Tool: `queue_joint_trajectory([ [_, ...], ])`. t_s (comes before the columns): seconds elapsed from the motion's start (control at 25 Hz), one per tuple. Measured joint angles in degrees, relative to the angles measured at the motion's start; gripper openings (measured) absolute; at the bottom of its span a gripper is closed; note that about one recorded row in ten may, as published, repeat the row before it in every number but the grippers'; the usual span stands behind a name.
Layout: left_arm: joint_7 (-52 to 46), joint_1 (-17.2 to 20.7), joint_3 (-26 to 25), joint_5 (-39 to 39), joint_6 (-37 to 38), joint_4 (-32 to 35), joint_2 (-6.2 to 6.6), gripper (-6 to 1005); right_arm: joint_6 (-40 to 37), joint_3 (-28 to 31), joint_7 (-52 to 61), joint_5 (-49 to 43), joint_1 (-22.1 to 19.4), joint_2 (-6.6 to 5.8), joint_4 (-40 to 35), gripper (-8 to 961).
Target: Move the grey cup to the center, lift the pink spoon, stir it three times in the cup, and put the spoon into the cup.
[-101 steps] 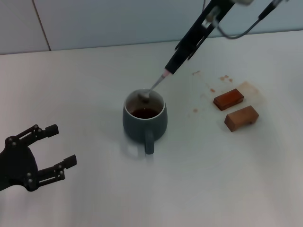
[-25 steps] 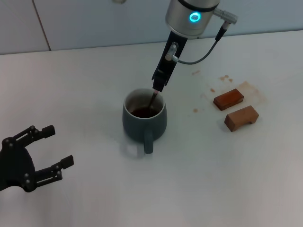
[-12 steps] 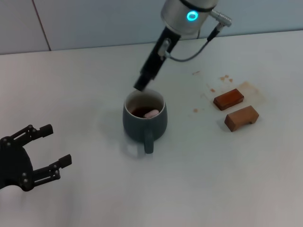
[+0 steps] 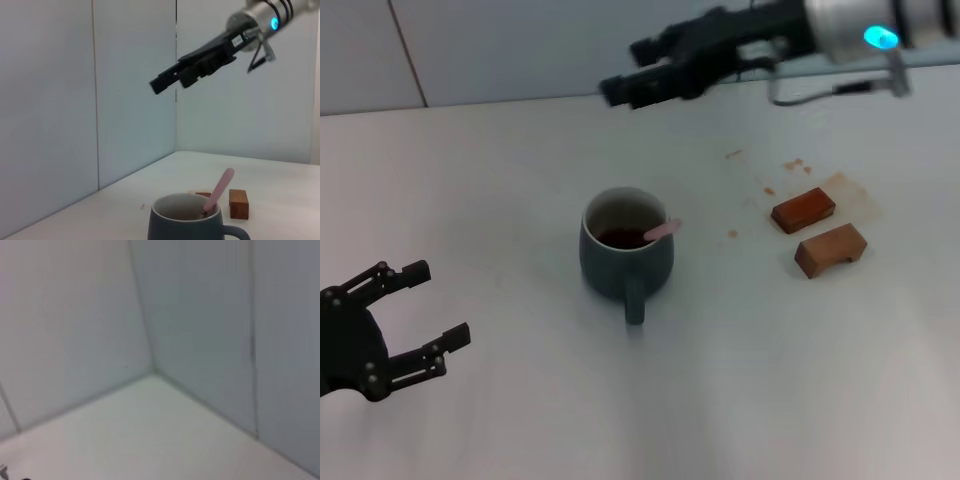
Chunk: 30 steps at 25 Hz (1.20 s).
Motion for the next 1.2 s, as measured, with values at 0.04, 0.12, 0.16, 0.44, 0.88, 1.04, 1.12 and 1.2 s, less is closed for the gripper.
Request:
queue_joint_trajectory([
  [0.04, -0.03, -0.05, -0.10, -0.02, 0.04, 0.00, 0.00, 856, 0.48, 1.23, -3.71, 3.14, -2.36, 0.09, 0.99, 701],
  [0.12, -0.06, -0.14, -0.24, -0.03, 0.07, 0.00, 0.00, 856, 0.54, 2.92, -14.50, 11.39, -7.80, 0.17, 4.33, 723],
  [0.16, -0.10, -0.25, -0.25, -0.03, 0.09, 0.00, 0.00, 856, 0.47, 3.13, -20.52, 15.92, -10.60, 0.11, 6.70, 733],
  [0.44, -2.22, -0.94, -0.24, 0.35, -0.28, -0.01, 0.23, 856, -3.72, 5.02, -53.56, 30.31, -21.56, -0.36, 25.31, 809],
  [0.88, -8.82, -4.00, 0.36, 1.65, -0.96, 0.01, 3.34, 856, -6.48, 5.92, -59.62, 21.58, -23.53, -5.01, 32.28, 820],
  [1.04, -9.75, -4.54, 0.39, 2.24, -0.95, 0.01, 3.72, 856, -7.33, 5.98, -57.97, 19.79, -22.44, -6.23, 32.34, 820],
  [1.12, -13.20, -6.82, 0.43, 5.11, -0.95, 0.01, 4.85, 856, -7.72, 6.00, -57.20, 19.33, -21.99, -6.95, 32.53, 820],
  [1.2, -14.28, -7.95, 0.40, 6.63, -0.96, 0.01, 5.03, 856, -8.08, 6.06, -56.89, 19.14, -21.76, -7.41, 32.65, 820],
])
